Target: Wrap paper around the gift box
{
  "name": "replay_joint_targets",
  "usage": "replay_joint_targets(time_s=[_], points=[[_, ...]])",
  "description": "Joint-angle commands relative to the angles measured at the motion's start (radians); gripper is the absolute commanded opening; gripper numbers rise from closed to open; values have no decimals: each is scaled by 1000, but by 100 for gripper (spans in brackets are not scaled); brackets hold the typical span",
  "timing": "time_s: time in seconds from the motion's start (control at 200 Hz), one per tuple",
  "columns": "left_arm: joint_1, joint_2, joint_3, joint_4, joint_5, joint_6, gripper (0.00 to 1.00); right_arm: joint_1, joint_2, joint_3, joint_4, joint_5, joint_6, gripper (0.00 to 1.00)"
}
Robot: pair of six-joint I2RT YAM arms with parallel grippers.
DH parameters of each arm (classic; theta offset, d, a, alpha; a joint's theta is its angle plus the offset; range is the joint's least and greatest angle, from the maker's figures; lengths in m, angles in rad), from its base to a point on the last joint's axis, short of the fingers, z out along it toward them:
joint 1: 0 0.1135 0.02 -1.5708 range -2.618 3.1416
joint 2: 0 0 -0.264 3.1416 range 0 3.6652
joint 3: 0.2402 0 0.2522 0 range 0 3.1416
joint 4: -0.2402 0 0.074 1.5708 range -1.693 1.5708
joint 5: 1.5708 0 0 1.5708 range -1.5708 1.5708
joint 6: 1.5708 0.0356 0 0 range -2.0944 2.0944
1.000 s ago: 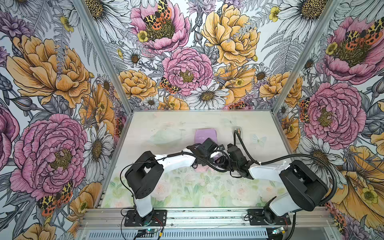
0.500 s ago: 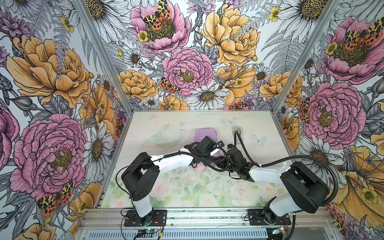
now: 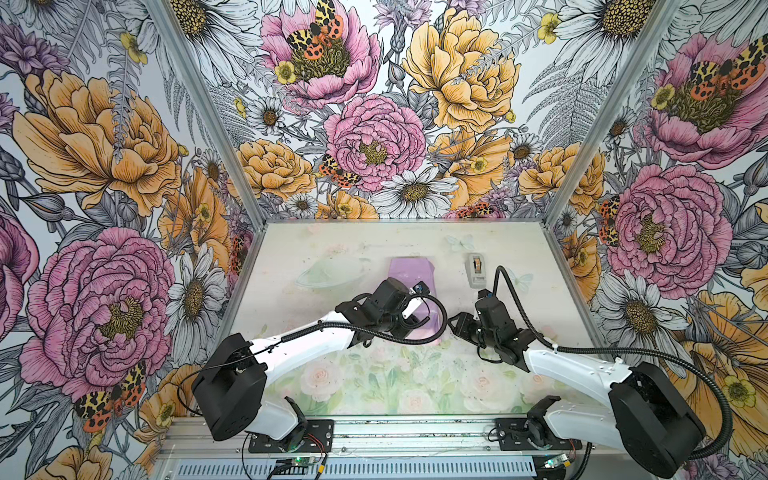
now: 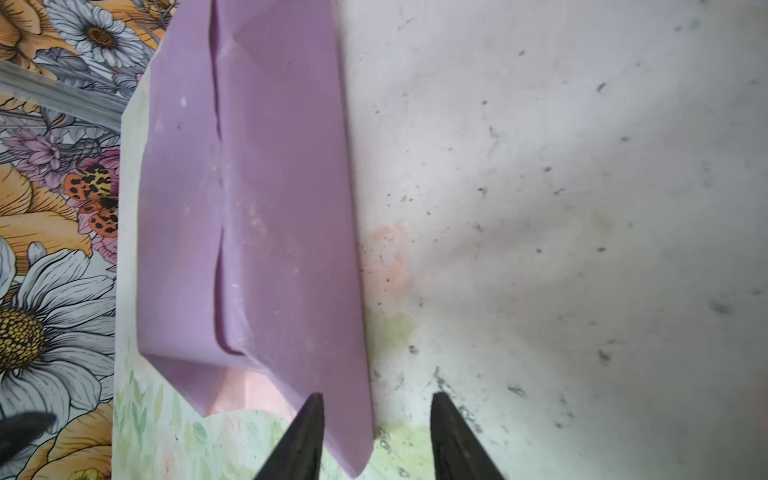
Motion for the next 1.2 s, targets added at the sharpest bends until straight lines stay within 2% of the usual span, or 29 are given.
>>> replay_joint_targets(time_s=[0.0,0.135,0.225,0.335,0.44,0.61,0.655,0.715,0.841,0.926,0.976,1.026,1.196], points=[[-45,18,-50,56,55,-31,31,-11,28,13,-23,-21,-27,42],[-77,90,-47,91,-38,-82,19,-14,70,42,-20,-38,-48,41],[-80,134,-32,113,-82,-100,18,-14,97,46,5,-53,-49,39],[-86,140,9,106,-62,-97,18,-11,127,42,47,-67,-44,39],[-97,89,27,102,-35,-44,28,-10,151,41,71,-75,-48,38],[-74,16,68,40,-97,138,63,-14,162,43,82,-70,-58,39],[-58,16,75,29,-134,195,68,-15,166,44,87,-69,-59,39],[-22,34,85,31,-166,253,69,-15,176,46,101,-73,-57,39],[65,123,155,-22,-127,324,63,-10,199,48,134,-96,-49,37],[72,172,180,-47,-98,391,63,-5,205,50,139,-98,-49,35],[73,188,185,-52,-79,426,68,-4,205,51,139,-100,-49,35],[75,204,190,-48,-83,436,72,-2,207,50,140,-98,-50,34],[83,261,233,-34,-106,435,73,8,215,47,156,-95,-48,35]])
